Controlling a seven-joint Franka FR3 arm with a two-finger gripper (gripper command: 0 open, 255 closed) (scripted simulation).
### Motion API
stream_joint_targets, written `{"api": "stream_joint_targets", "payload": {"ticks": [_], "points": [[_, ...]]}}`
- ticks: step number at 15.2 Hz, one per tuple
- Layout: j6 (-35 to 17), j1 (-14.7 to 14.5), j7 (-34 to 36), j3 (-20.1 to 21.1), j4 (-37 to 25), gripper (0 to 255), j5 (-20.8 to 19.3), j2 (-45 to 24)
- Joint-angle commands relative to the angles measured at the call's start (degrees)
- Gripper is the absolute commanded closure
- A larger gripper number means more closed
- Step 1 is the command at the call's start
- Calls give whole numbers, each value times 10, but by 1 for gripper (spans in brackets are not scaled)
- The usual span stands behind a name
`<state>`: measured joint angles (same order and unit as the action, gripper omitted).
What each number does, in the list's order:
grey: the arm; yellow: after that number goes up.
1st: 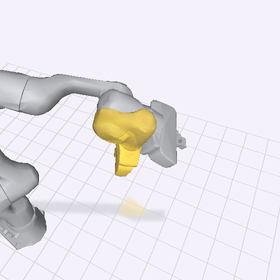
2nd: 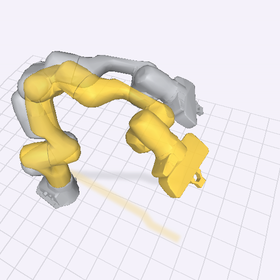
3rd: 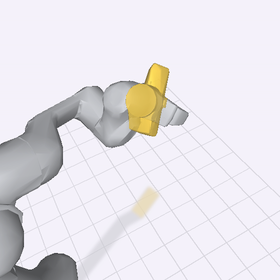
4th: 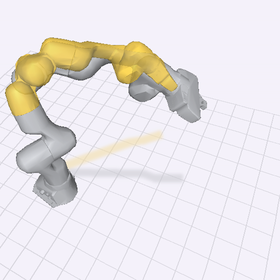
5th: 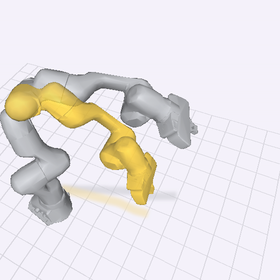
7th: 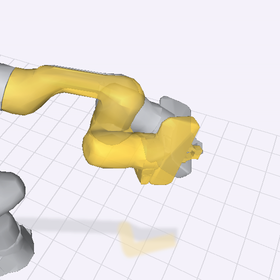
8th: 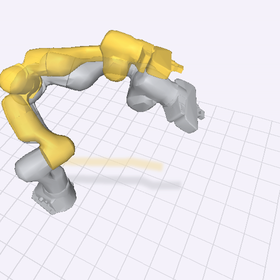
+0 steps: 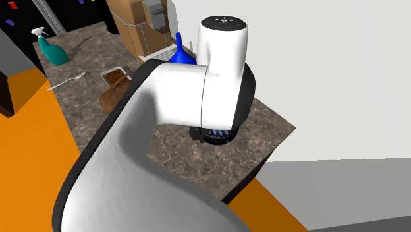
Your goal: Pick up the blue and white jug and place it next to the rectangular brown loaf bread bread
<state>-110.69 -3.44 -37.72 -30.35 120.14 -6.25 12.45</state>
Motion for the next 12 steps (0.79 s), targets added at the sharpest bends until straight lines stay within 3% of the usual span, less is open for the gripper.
{"api": "stream_joint_targets", "payload": {"ticks": [1,6,11,12], "points": [[-18,-2,-47,-20,-27,0,21,-48],[-37,12,-160,-47,-121,0,98,-178],[-31,56,-250,-39,-233,0,172,-303],[-37,57,-251,-37,-228,0,174,-305]]}}
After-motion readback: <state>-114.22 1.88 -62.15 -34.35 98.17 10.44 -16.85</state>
